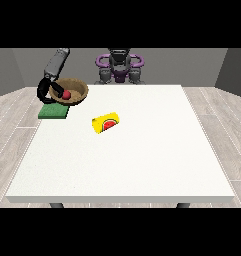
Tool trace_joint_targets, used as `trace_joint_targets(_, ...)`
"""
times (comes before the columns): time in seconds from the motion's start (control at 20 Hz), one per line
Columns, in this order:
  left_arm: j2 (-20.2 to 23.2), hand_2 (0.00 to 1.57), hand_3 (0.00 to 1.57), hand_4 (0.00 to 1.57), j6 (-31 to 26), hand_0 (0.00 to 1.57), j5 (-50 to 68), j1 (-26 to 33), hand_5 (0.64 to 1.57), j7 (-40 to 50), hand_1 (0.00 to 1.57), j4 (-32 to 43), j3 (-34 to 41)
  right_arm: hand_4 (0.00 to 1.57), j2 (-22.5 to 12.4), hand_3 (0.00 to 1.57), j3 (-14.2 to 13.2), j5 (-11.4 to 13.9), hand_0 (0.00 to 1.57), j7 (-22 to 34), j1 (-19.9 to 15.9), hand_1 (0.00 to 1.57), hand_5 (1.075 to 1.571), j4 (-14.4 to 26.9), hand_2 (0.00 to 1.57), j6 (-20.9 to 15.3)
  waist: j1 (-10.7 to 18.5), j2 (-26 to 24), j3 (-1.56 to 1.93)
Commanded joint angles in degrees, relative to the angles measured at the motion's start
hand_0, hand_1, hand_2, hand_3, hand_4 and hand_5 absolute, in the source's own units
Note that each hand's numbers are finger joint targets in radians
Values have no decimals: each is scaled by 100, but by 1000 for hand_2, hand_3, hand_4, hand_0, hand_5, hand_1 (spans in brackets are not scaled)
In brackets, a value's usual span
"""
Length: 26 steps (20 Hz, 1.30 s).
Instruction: Pick the cup and pour the ball into the bowl, then pick the bowl and place it on the pad
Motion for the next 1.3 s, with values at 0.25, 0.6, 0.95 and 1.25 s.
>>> trace_joint_targets(0.25, -96, 0, 0, 0, 357, 0, 85, -43, 1536, 139, 0, -556, -51, 1296, -605, 1108, -701, -390, 1571, -1025, -175, 1571, 1537, 1067, 1571, 680, 85, 378, 4)
trace_joint_targets(0.6, 161, 0, 0, 129, 315, 0, 309, -207, 1533, 569, 0, -1160, -46, 1297, -1425, 388, -1043, -341, 1571, -1417, -491, 1571, 1547, 1890, 1571, 925, 380, 705, 8)
trace_joint_targets(0.95, 225, 0, 0, 0, 422, 0, 618, -226, 1535, 953, 0, -1545, 51, 1248, -1623, 678, -1147, -328, 1571, -1907, -678, 1571, 1564, 2373, 1571, 1118, 406, 832, 5)
trace_joint_targets(1.25, -72, 0, 0, 0, 555, 0, 376, 23, 1532, 531, 0, -1268, -82, 1229, -1617, 1032, -936, -200, 1571, -1431, -805, 1571, 1569, 2203, 1571, 1137, 277, 491, -4)
